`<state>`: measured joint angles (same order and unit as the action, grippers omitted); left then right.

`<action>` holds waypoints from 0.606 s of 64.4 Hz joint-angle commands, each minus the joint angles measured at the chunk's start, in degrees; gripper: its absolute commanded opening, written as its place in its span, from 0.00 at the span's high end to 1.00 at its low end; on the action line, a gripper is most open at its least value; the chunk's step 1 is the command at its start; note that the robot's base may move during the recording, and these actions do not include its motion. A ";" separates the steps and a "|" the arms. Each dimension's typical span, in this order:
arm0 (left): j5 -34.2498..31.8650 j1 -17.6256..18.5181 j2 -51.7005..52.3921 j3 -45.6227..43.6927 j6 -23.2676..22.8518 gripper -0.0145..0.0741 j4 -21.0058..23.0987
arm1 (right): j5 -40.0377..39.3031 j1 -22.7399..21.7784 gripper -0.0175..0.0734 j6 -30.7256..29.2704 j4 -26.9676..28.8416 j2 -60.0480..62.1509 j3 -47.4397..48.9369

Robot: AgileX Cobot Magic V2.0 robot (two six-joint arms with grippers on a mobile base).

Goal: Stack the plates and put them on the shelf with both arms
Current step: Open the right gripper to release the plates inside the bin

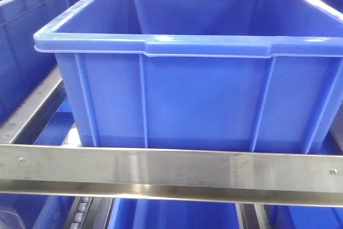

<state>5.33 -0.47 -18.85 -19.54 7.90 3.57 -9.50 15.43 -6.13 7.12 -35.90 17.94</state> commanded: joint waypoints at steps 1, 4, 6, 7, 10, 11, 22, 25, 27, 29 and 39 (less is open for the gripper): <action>-4.94 -0.16 -0.44 -1.62 -0.25 0.74 0.54 | -4.10 -0.16 0.75 -0.29 -0.27 4.21 -0.18; -4.94 -0.16 -0.44 -1.62 -0.25 0.74 0.54 | -3.51 -0.16 0.75 -0.29 -0.27 5.73 -0.90; -4.94 -0.16 -0.44 -1.62 -0.25 0.74 0.54 | -3.40 -0.16 0.75 -0.29 -0.27 6.49 -1.29; -4.94 -0.16 -0.44 -1.62 -0.25 0.74 0.54 | -3.40 -0.16 0.75 -0.29 -0.27 6.68 -1.36; -4.94 -0.16 -0.44 -1.62 -0.25 0.74 0.54 | -3.40 -0.16 0.75 -0.29 -0.27 7.04 -1.75; -4.94 -0.16 -0.44 -1.62 -0.25 0.74 0.54 | -3.52 -0.16 0.75 -0.29 -0.27 7.04 -1.83; -4.94 -0.16 -0.44 -1.62 -0.25 0.74 0.54 | -4.44 -0.16 0.75 -0.29 -0.21 7.21 -1.90; -4.94 -0.16 -0.44 -1.62 -0.25 0.74 0.54 | -4.49 -0.20 0.75 -0.29 -0.24 7.48 -1.97; -4.94 -0.16 -0.44 -1.62 -0.25 0.74 0.54 | -4.49 -0.20 0.75 -0.29 -0.19 7.74 -2.33; -4.94 -0.16 -0.44 -1.62 -0.25 0.74 0.54 | -4.67 -0.20 0.75 -0.29 -0.13 8.08 -2.64; -4.94 -0.16 -0.44 -1.62 -0.25 0.74 0.54 | -4.08 -1.17 0.75 -0.29 -0.12 14.11 -6.66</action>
<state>5.33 -0.47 -18.85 -19.54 7.90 3.57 -8.61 15.30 -6.13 7.12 -24.91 11.35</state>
